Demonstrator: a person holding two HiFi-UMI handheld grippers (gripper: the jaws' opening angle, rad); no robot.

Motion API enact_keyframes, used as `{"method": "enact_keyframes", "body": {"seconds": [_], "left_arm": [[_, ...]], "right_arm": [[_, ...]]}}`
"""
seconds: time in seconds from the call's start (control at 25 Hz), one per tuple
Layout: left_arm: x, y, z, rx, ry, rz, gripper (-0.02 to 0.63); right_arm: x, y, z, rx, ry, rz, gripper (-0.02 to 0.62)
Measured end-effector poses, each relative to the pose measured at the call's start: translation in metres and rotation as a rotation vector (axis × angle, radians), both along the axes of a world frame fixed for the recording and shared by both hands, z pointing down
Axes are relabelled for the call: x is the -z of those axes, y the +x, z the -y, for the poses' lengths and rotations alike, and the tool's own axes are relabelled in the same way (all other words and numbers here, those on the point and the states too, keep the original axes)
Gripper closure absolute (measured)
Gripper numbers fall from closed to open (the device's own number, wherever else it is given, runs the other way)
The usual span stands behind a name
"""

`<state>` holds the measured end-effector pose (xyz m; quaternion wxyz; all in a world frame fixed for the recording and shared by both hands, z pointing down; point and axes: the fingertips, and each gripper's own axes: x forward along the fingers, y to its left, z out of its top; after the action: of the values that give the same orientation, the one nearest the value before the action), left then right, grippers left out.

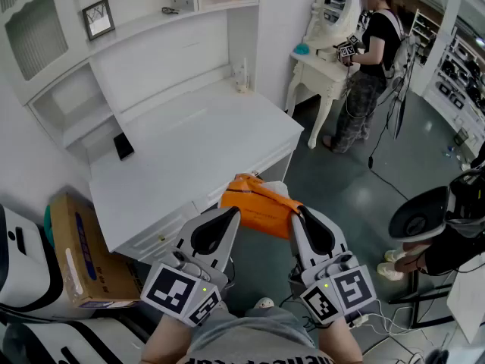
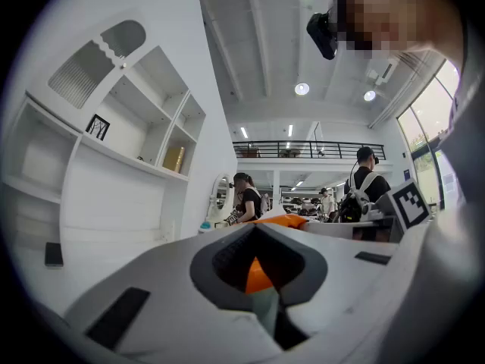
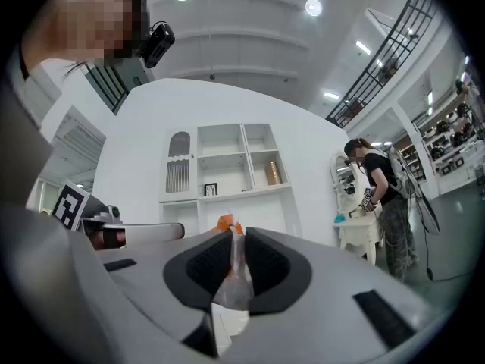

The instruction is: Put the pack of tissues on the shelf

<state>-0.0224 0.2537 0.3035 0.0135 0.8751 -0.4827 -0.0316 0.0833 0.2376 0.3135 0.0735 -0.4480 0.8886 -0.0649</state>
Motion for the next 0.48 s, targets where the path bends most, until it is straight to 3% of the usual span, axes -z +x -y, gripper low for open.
{"method": "enact_keyframes", "body": {"seconds": [0.48], "left_arm": [[0.000, 0.012, 0.004, 0.002, -0.002, 0.000, 0.566]], "right_arm": [[0.000, 0.008, 0.006, 0.015, 0.007, -0.001, 0.540]]}}
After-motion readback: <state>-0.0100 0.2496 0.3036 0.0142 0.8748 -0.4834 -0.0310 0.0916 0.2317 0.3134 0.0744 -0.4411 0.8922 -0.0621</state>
